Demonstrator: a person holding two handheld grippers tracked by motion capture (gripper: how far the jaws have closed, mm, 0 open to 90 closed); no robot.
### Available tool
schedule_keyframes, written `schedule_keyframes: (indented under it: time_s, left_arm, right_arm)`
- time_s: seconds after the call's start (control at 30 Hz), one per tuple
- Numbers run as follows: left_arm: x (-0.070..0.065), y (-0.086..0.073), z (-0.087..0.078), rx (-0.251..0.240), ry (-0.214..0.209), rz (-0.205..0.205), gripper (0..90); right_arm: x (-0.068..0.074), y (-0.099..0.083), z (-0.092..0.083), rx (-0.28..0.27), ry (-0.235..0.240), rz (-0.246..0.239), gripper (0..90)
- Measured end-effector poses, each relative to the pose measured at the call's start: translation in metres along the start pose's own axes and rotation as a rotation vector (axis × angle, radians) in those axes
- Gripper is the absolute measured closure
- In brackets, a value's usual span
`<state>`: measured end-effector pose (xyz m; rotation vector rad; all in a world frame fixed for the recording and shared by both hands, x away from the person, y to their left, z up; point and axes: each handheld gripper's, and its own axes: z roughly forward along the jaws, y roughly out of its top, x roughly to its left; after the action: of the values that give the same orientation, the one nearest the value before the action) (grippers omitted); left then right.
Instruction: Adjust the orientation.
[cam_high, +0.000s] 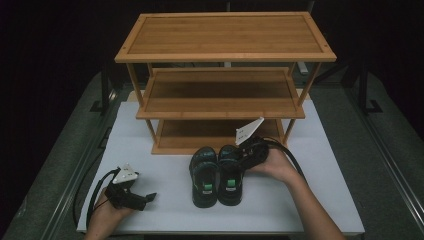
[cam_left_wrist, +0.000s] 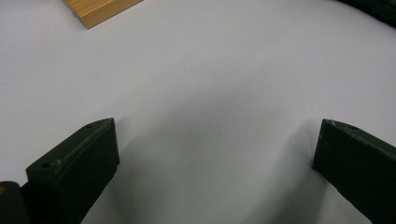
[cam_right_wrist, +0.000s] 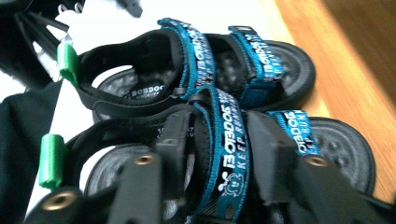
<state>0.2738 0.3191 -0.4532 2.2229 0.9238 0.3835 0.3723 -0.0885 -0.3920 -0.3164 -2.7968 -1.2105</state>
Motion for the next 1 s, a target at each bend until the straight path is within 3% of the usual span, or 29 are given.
schedule_keyframes:
  time_s: [0.07,0.13,0.2,0.3,0.47,0.67,0.9,1.0]
  left_arm:
    - [0.000,0.000,0.000,-0.001,0.000,-0.001,0.0]
    - [0.000,0.000,0.000,-0.001,0.000,-0.002,0.0]
    - [0.000,0.000,0.000,0.000,0.000,-0.003,0.0]
    - [0.000,0.000,-0.001,-0.003,-0.001,-0.004,0.0]
    - [0.000,0.004,-0.009,-0.015,-0.006,-0.010,14.8]
    - [-0.006,0.021,-0.013,-0.030,-0.035,-0.002,17.1]
    - [-0.015,0.047,-0.013,-0.062,-0.088,0.042,27.5]
    - [-0.020,0.060,-0.010,-0.062,-0.130,0.070,31.2]
  right_arm:
    - [0.001,-0.001,-0.004,-0.012,-0.025,0.018,48.9]
    - [0.002,-0.002,-0.006,-0.018,-0.030,0.023,47.8]
    - [0.006,-0.004,-0.014,-0.052,-0.065,0.046,43.4]
    - [0.010,-0.006,-0.019,-0.061,-0.092,0.053,41.9]
    - [0.016,-0.014,-0.034,-0.090,-0.143,0.094,40.0]
    - [0.021,-0.026,-0.047,-0.102,-0.186,0.136,40.0]
    - [0.026,-0.036,-0.054,-0.112,-0.210,0.159,41.7]
    - [0.029,-0.038,-0.058,-0.136,-0.214,0.171,42.3]
